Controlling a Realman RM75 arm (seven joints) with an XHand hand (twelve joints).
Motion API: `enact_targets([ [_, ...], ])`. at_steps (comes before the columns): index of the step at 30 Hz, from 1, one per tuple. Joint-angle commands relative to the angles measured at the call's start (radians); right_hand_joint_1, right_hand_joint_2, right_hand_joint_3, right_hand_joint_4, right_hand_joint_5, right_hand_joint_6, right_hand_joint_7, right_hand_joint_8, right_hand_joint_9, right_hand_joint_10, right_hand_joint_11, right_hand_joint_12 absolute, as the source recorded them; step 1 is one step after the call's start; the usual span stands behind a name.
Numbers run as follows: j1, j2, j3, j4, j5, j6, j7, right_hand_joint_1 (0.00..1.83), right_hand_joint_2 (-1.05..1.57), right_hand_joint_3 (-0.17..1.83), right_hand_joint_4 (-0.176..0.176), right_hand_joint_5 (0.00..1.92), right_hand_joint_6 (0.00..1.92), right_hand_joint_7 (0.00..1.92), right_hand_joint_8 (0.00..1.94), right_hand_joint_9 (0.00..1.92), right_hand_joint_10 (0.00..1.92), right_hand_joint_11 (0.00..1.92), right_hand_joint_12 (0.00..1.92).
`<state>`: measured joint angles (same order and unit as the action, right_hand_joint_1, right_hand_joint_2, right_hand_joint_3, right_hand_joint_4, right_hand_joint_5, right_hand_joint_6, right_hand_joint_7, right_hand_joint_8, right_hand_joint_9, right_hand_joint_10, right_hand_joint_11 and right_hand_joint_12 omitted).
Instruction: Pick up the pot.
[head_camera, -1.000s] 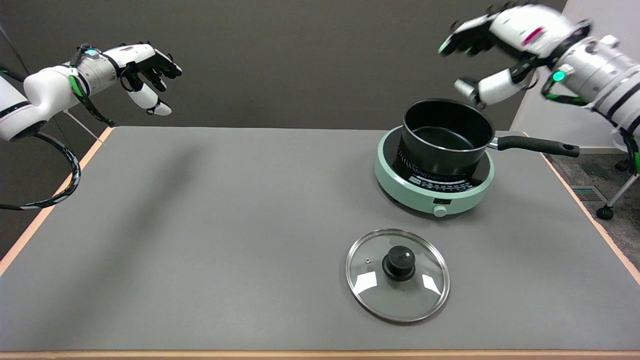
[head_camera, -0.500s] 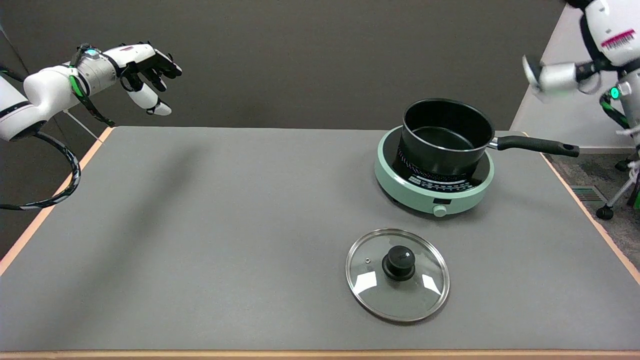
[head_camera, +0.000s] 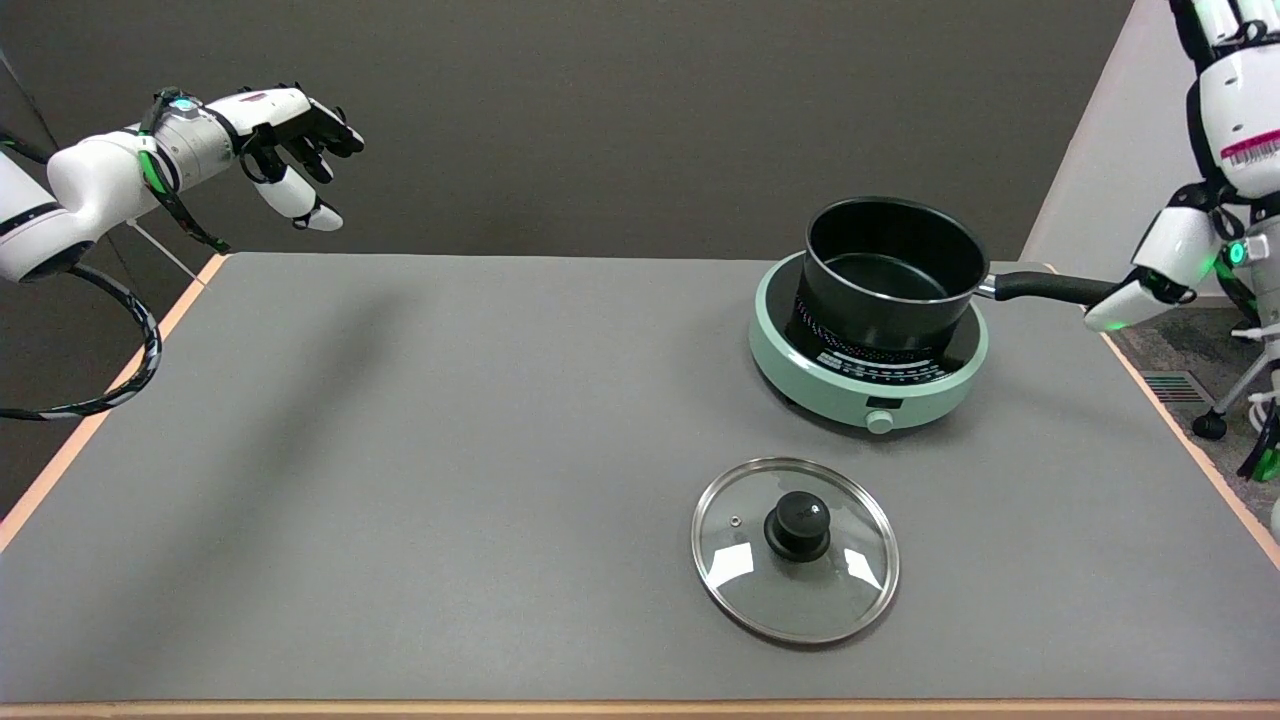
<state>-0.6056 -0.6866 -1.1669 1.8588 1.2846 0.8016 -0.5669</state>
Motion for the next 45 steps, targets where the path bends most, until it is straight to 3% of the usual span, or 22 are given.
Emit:
enact_targets([
  [1, 0.029, 0.029, -0.173, -0.05, 0.133, 0.047, -0.028, 1.17, -1.05, 0.75, 0.023, 0.13, 0.13, 0.13, 0.13, 0.13, 0.13, 0.13, 0.13],
  [3, 0.064, 0.045, -0.212, -0.08, 0.169, 0.031, -0.028, 1.19, -1.05, 0.76, 0.017, 0.11, 0.11, 0.11, 0.11, 0.11, 0.11, 0.11, 0.11],
  [8, 0.216, 0.075, -0.324, -0.17, 0.264, -0.002, -0.04, 1.27, -1.05, 0.81, -0.036, 0.06, 0.06, 0.06, 0.06, 0.06, 0.06, 0.06, 0.06],
  [13, 0.278, 0.074, -0.356, -0.219, 0.333, -0.012, -0.148, 1.29, -1.04, 0.85, -0.143, 0.07, 0.07, 0.07, 0.07, 0.07, 0.07, 0.07, 0.07],
  [15, 0.286, 0.071, -0.356, -0.239, 0.368, -0.007, -0.169, 1.34, -0.98, 0.81, -0.139, 0.09, 0.09, 0.09, 0.09, 0.09, 0.09, 0.09, 0.09],
  [19, 0.296, 0.062, -0.36, -0.262, 0.43, 0.009, -0.209, 1.38, -0.79, 0.66, -0.174, 0.17, 0.17, 0.17, 0.17, 0.17, 0.17, 0.17, 0.17],
  [29, 0.412, 0.008, -0.473, -0.312, 0.515, 0.024, -0.269, 1.41, -0.7, 0.62, -0.165, 0.22, 0.22, 0.22, 0.22, 0.22, 0.22, 0.22, 0.22],
  [35, 0.444, -0.056, -0.482, -0.347, 0.547, 0.024, -0.29, 1.4, -0.57, 0.49, -0.176, 0.25, 0.25, 0.25, 0.25, 0.25, 0.25, 0.25, 0.25],
  [45, 0.513, -0.097, -0.519, -0.361, 0.54, 0.024, -0.29, 1.38, -0.45, 0.54, -0.176, 0.37, 0.37, 0.37, 0.37, 0.37, 0.37, 0.37, 0.37],
])
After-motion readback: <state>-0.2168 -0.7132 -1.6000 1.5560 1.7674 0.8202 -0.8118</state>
